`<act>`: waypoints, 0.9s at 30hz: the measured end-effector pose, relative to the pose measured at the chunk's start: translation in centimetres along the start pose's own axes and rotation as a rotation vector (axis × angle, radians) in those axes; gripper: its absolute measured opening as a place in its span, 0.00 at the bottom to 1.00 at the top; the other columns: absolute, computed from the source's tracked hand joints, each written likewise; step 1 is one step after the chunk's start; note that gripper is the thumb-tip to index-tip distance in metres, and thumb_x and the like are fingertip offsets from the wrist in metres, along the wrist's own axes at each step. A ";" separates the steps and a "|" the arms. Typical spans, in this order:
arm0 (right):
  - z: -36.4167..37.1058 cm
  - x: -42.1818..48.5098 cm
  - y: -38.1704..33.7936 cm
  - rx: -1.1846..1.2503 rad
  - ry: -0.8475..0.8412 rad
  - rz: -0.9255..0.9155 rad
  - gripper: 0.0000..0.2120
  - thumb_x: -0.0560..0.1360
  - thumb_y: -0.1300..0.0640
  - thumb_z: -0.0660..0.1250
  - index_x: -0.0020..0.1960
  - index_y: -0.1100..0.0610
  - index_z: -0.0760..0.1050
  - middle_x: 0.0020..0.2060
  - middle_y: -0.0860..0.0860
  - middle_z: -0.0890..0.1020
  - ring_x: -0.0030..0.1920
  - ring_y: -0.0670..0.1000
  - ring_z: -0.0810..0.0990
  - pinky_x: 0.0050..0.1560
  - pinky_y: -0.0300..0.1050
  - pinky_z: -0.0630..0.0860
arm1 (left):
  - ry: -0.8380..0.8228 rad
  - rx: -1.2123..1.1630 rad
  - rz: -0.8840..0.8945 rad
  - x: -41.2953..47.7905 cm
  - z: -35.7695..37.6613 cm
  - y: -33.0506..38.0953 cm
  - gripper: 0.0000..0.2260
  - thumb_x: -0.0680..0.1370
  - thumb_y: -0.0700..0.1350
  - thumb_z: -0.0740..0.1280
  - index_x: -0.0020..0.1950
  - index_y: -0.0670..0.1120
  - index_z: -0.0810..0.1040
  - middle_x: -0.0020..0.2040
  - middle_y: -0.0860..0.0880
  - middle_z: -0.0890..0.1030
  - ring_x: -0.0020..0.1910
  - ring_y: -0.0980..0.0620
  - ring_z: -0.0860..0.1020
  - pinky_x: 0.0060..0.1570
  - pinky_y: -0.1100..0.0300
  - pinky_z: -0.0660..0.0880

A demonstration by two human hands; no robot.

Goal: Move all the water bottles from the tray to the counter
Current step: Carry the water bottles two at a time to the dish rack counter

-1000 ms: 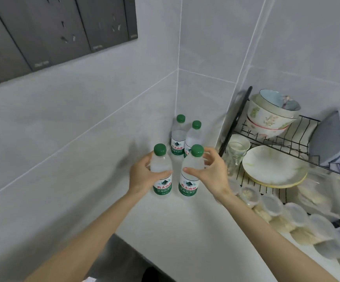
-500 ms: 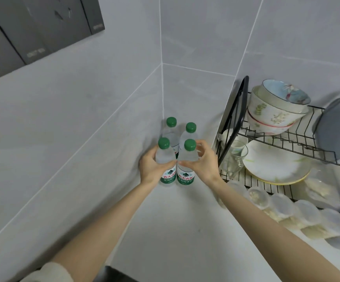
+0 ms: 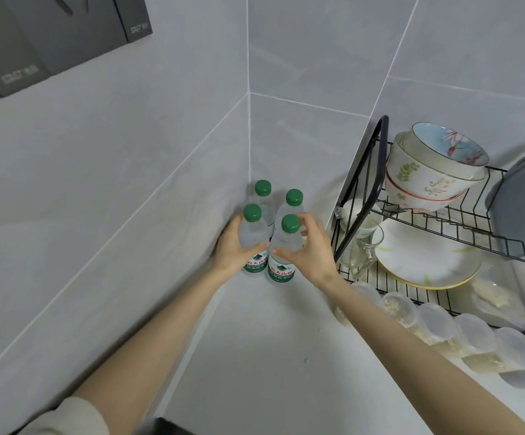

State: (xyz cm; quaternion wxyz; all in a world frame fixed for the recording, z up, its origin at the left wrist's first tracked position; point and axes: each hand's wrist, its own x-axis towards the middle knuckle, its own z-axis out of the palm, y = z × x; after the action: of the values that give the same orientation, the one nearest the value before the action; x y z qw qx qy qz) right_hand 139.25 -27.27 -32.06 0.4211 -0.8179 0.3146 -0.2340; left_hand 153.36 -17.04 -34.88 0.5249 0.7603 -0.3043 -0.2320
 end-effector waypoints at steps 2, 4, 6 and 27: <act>-0.2 0.2 0.0 -0.110 -0.041 -0.017 0.34 0.62 0.53 0.80 0.63 0.52 0.68 0.57 0.51 0.72 0.57 0.54 0.72 0.58 0.47 0.72 | -0.011 0.052 -0.017 -0.3 -0.2 0.4 0.34 0.60 0.52 0.77 0.64 0.47 0.71 0.59 0.49 0.79 0.60 0.48 0.77 0.59 0.50 0.74; -0.4 0.4 0.0 -0.196 -0.099 -0.027 0.37 0.61 0.54 0.79 0.65 0.52 0.66 0.57 0.53 0.71 0.58 0.58 0.72 0.57 0.52 0.73 | -0.014 0.096 -0.053 -0.7 -0.3 0.3 0.37 0.58 0.54 0.76 0.64 0.45 0.71 0.59 0.48 0.79 0.58 0.47 0.78 0.57 0.51 0.75; -0.4 0.4 0.1 -0.220 -0.121 -0.035 0.38 0.62 0.56 0.79 0.66 0.52 0.65 0.56 0.53 0.71 0.58 0.59 0.72 0.57 0.54 0.74 | -0.024 0.106 -0.076 -0.9 -0.5 -0.1 0.39 0.55 0.57 0.74 0.63 0.47 0.71 0.59 0.48 0.79 0.58 0.47 0.78 0.57 0.49 0.76; 0.4 -0.1 -1.1 -0.045 -0.063 0.015 0.37 0.62 0.60 0.78 0.67 0.51 0.65 0.54 0.52 0.67 0.53 0.51 0.70 0.53 0.40 0.69 | 0.075 0.165 -0.094 -1.7 -0.6 1.6 0.27 0.69 0.38 0.74 0.66 0.45 0.70 0.62 0.47 0.78 0.61 0.45 0.76 0.60 0.48 0.73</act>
State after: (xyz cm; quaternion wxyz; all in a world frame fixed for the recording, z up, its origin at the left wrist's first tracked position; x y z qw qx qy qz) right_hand 139.79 -26.54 -31.35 0.4140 -0.8318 0.3125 -0.1978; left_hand 152.18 -15.84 -33.07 0.4602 0.8225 -0.2665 -0.2016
